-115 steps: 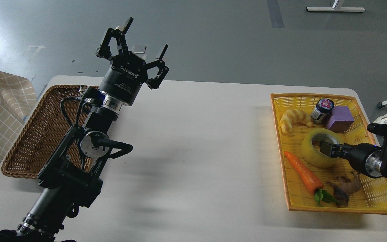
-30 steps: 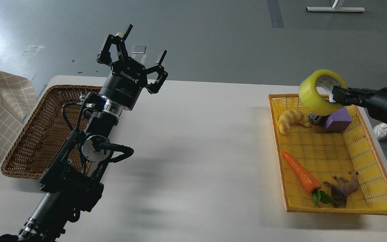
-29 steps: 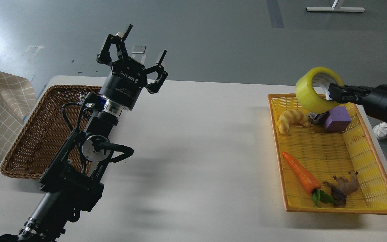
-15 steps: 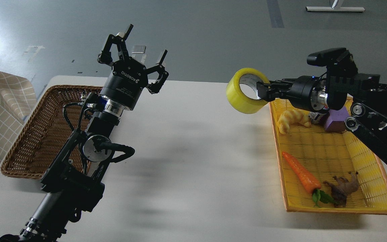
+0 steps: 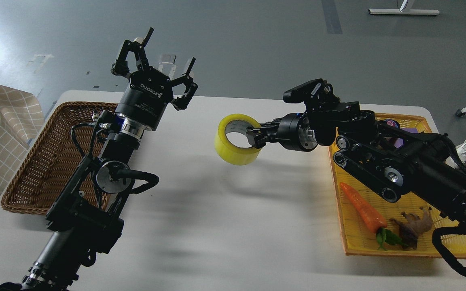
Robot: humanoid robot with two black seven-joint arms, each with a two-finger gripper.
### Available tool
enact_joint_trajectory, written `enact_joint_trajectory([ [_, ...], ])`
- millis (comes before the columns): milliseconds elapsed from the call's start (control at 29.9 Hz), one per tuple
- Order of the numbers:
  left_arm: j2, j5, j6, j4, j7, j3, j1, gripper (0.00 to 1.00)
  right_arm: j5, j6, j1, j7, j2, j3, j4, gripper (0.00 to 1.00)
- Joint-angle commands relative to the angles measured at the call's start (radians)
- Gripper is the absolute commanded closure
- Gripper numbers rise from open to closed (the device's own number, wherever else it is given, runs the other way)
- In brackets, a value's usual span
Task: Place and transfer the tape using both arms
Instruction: 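Lift the tape roll with the right gripper toward the table center, then lower the tape roll onto the table and withdraw the right gripper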
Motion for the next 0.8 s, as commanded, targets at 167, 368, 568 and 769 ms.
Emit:
enact_joint_trajectory([
  [167,0.008,0.0,0.0,0.0,0.0,-0.018,-0.002,0.02,-0.021,0.0,-0.018,0.0,0.067,-0.037,-0.042,0.76],
  [368,0.011,0.0,-0.002,0.0,0.0,-0.029,-0.002,0.02,-0.021,0.0,-0.029,0.0,0.087,-0.055,-0.058,0.76],
  [568,0.014,0.0,-0.002,0.0,0.002,-0.03,-0.005,0.02,-0.021,0.0,-0.034,0.0,0.109,-0.057,-0.096,0.76],
  [769,0.016,0.0,0.0,0.0,0.0,-0.033,-0.003,0.02,-0.021,0.0,-0.046,0.001,0.123,-0.059,-0.116,0.75],
])
